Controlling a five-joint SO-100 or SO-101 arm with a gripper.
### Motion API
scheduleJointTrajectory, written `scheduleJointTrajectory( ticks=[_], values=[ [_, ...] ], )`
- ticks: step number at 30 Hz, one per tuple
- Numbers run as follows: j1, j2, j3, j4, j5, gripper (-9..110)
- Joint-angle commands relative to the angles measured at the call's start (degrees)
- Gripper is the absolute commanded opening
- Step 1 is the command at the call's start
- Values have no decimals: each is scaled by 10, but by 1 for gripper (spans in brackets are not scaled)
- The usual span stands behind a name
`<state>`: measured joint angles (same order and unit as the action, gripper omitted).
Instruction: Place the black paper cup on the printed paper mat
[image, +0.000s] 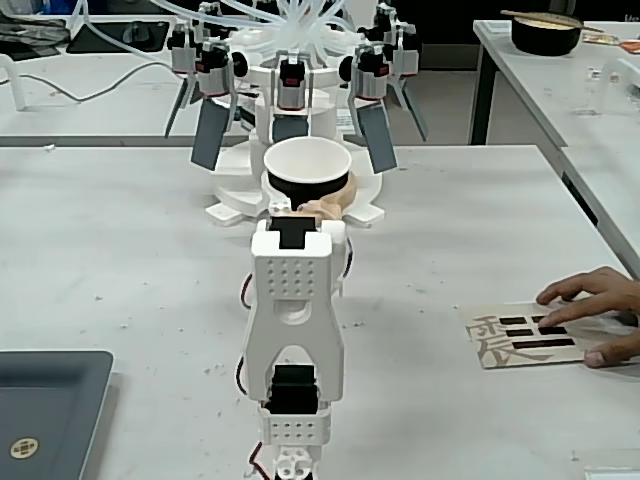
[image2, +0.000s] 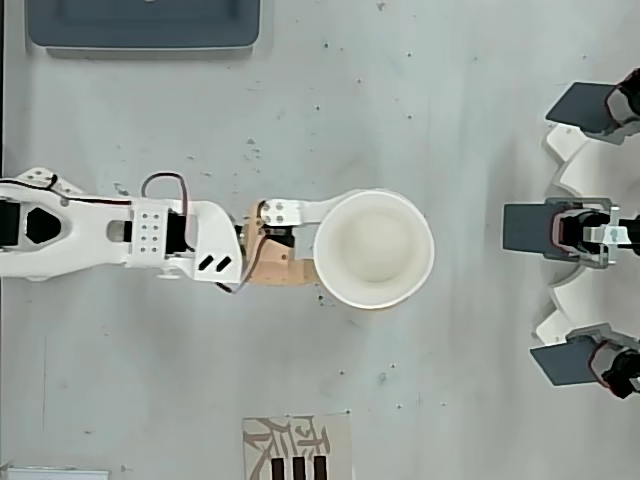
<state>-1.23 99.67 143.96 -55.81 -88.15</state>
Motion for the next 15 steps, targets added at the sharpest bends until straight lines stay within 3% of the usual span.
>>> scheduleJointTrajectory(
  ticks=[1, 15],
  values=[
    [-4, 60, 23, -14, 4, 12],
    [18, 164, 141, -31, -4, 12]
  ],
)
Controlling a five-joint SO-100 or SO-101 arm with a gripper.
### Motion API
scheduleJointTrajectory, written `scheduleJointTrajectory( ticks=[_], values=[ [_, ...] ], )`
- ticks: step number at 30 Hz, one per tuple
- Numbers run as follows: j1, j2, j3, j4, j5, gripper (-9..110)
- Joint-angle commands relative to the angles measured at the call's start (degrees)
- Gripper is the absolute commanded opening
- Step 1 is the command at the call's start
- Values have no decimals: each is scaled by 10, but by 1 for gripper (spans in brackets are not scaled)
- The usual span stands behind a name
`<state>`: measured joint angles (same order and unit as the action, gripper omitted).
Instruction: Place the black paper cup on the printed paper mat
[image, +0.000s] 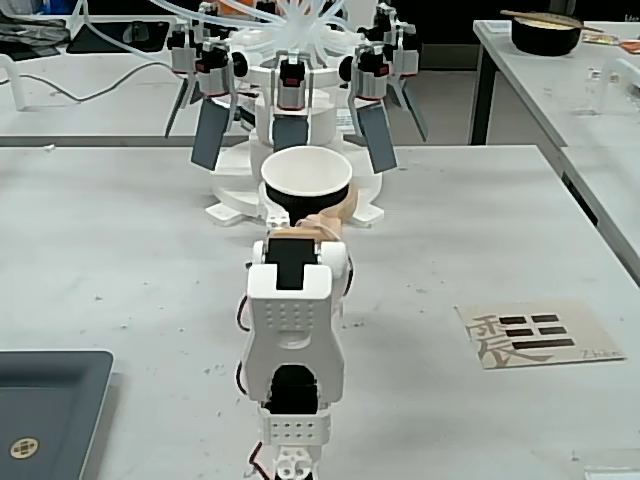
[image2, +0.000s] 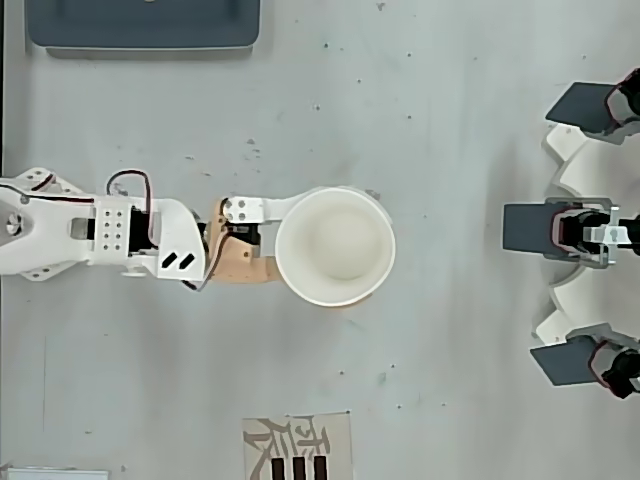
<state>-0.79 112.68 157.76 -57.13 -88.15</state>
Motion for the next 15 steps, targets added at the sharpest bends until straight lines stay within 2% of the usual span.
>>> scheduleJointTrajectory(
  ticks=[1, 15],
  values=[
    [19, 40, 9, -18, -4, 12],
    [145, 80, 62, -48, -13, 12]
  ],
)
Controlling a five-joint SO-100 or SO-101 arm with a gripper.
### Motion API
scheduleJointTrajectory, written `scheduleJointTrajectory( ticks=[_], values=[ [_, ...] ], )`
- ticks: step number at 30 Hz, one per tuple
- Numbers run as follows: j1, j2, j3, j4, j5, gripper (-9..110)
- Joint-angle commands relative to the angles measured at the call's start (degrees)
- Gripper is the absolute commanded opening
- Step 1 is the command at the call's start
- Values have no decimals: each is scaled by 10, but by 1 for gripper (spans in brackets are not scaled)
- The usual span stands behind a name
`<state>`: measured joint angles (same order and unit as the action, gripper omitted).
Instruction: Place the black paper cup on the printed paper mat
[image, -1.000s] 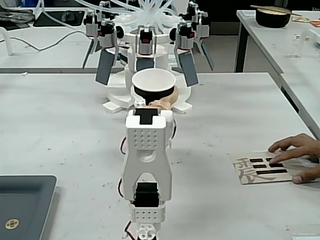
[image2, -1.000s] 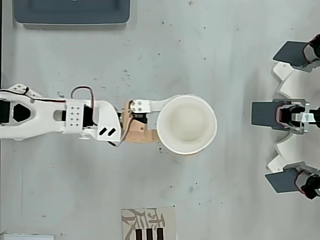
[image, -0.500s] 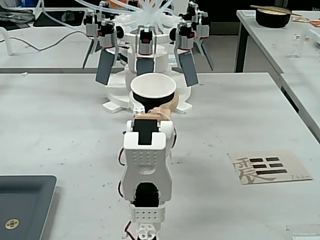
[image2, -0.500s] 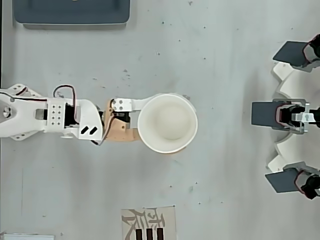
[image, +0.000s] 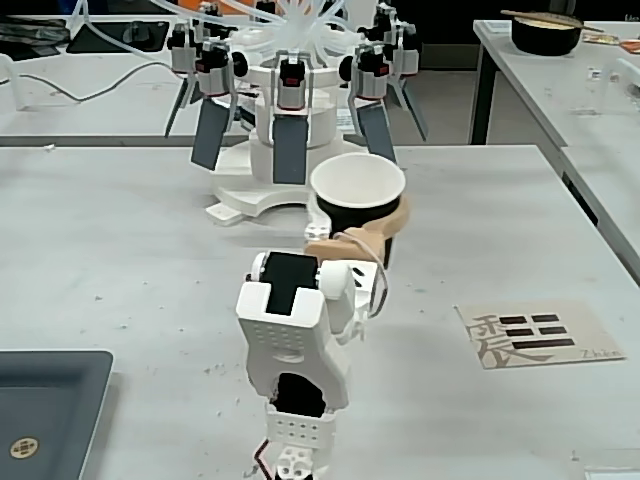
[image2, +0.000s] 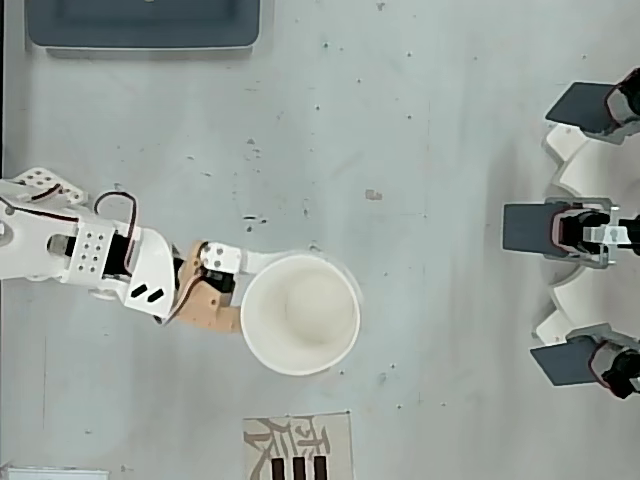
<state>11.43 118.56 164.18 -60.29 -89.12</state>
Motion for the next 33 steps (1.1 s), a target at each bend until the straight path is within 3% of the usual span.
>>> scheduleJointTrajectory(
  ticks=[1, 18, 33],
  values=[
    [33, 20, -3, -18, -4, 12],
    [191, -62, -33, -57, 7, 12],
    [276, -221, -172, -64, 20, 12]
  ],
)
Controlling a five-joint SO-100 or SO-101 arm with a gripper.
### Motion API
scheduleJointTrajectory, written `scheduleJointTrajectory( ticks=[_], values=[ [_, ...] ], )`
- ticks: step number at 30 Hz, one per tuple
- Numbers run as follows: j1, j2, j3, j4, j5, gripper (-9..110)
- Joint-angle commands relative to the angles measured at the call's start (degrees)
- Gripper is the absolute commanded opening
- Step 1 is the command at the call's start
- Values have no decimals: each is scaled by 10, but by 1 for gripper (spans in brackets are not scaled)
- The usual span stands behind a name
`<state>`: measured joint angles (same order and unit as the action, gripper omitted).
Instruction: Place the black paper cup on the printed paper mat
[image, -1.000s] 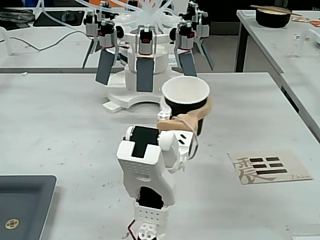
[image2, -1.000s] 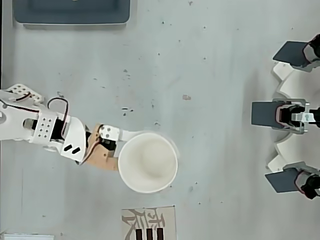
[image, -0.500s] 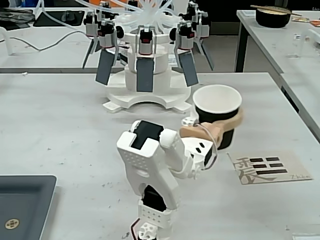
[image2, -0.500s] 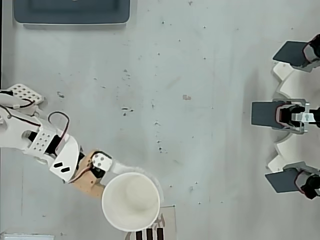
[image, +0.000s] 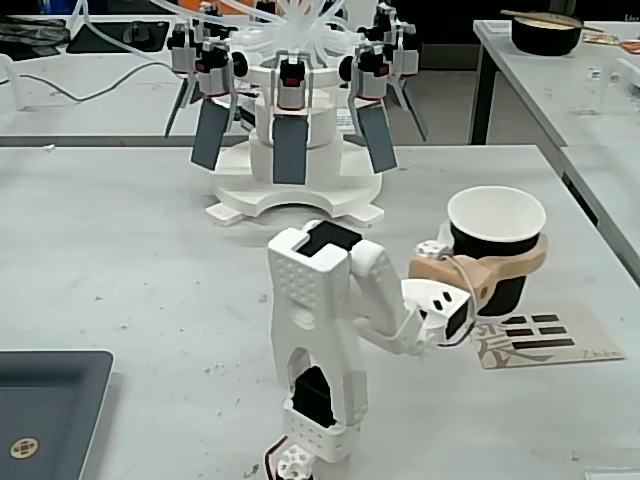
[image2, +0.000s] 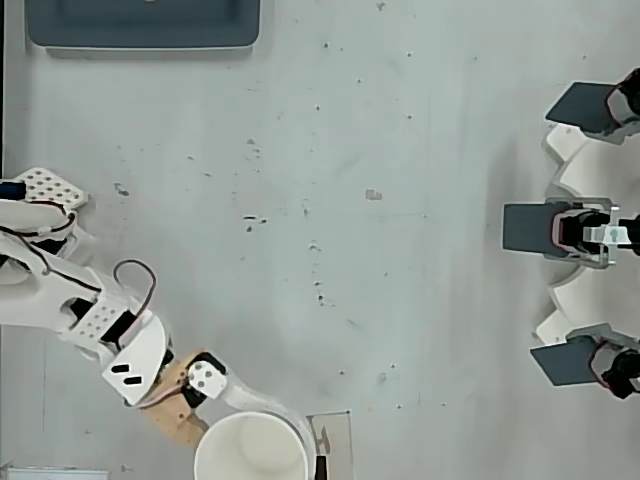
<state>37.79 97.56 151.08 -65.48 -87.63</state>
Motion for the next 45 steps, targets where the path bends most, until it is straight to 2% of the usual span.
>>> scheduleJointTrajectory(
  ticks=[1, 23, 45],
  values=[
    [17, -24, -54, -12, 5, 12],
    [48, -266, -316, 25, 10, 11],
    [48, -367, -377, 7, 14, 12]
  ],
)
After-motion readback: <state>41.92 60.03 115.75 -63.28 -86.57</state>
